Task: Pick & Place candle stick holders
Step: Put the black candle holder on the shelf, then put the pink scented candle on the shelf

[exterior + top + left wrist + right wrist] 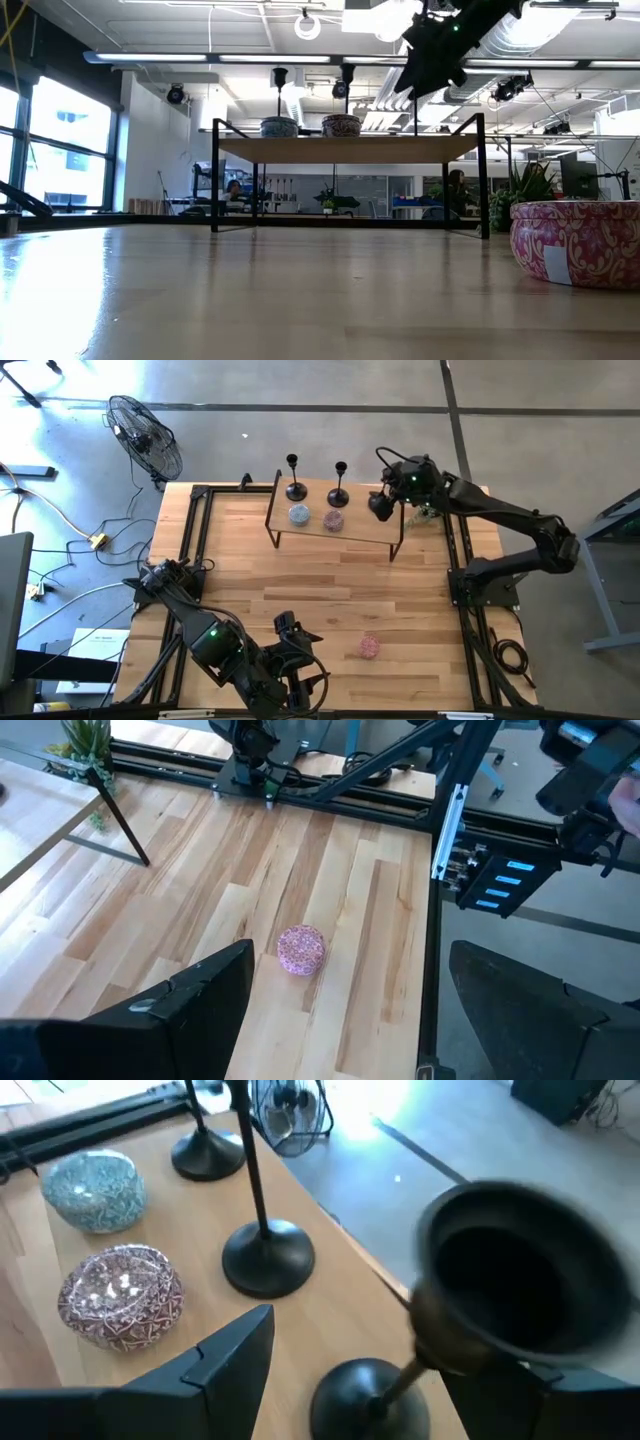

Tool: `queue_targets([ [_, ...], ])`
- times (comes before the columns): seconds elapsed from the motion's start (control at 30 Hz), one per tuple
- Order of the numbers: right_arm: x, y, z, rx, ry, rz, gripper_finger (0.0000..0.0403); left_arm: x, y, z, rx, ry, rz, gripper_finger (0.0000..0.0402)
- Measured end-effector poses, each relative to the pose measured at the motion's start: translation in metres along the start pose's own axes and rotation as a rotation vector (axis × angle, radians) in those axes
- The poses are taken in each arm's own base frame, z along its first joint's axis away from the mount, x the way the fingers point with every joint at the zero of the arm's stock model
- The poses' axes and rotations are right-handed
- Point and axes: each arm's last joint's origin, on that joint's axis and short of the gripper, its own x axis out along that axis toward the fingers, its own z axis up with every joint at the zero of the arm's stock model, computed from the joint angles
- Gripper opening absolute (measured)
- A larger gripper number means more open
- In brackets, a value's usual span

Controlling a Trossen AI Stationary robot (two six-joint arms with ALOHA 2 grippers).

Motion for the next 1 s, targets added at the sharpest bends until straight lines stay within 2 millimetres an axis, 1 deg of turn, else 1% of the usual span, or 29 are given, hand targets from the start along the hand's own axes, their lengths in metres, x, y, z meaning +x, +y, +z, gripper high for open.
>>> queue_targets([
  [0.23,-0.020,0.003,0.008,-0.008,-0.095,0.046,0.0259,0.000,0.001,-0.001,0.009,0.011,0.010,0.0331],
  [0.57,-0.056,0.017,0.025,-0.098,-0.334,0.092,0.0260,0.000,0.001,-0.001,0.009,0.011,0.011,0.0331],
  [0.8,-0.077,0.026,0.027,-0.148,-0.410,0.031,0.0260,0.000,0.001,-0.002,0.009,0.017,0.004,0.0331],
  [0.9,-0.086,0.033,0.026,-0.158,-0.431,0.067,0.0259,0.000,0.001,-0.002,0.009,0.028,-0.009,0.0331],
  [1.0,-0.097,0.042,0.024,-0.176,-0.451,0.145,0.0259,0.000,0.000,-0.003,0.009,0.054,-0.039,0.0331],
])
